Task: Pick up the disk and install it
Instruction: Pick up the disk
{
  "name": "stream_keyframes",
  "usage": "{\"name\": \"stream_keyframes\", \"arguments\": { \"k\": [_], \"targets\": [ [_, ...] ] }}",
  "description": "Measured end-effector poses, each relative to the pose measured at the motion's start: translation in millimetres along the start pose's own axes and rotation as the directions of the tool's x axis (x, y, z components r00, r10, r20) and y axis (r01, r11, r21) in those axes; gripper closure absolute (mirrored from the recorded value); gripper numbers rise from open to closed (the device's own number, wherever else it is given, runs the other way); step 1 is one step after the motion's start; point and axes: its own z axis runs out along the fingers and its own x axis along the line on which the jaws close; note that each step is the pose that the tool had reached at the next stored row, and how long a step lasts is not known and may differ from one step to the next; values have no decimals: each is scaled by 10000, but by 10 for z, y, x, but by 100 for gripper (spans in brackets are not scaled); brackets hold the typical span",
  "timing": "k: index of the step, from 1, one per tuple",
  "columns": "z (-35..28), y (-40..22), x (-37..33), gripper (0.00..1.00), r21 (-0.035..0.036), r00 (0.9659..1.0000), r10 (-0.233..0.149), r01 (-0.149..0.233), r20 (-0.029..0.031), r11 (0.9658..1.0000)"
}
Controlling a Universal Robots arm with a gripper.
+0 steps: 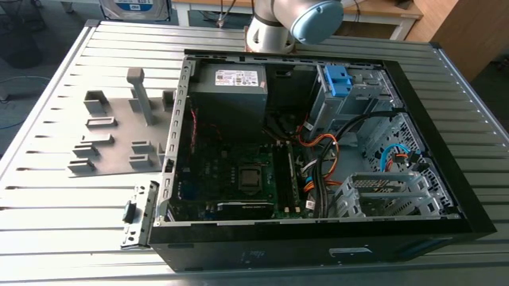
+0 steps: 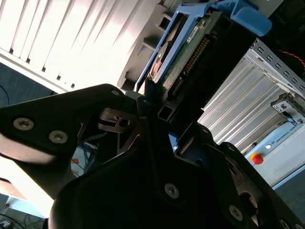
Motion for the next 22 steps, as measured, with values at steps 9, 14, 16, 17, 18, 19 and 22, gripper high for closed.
{"name": "stream_keyframes", "arguments": {
  "k": [9, 14, 16, 17, 18, 19, 22],
  "targets": [
    [0, -46, 70, 63, -7, 10000, -1, 1, 0, 10000],
    [4, -142, 90, 63, -29, 10000, 0, 0, 2, 10000],
    [6, -183, 97, 63, -39, 10000, 0, 0, 3, 10000],
    [7, -202, 100, 63, -44, 10000, -1, 1, 3, 10000],
    [7, -221, 104, 63, -50, 10000, -1, 1, 4, 10000],
    [8, -240, 107, 63, -53, 10000, 0, 0, 4, 10000],
    [11, -295, 119, 63, -64, 10000, 1, -1, 6, 10000]
  ]
}}
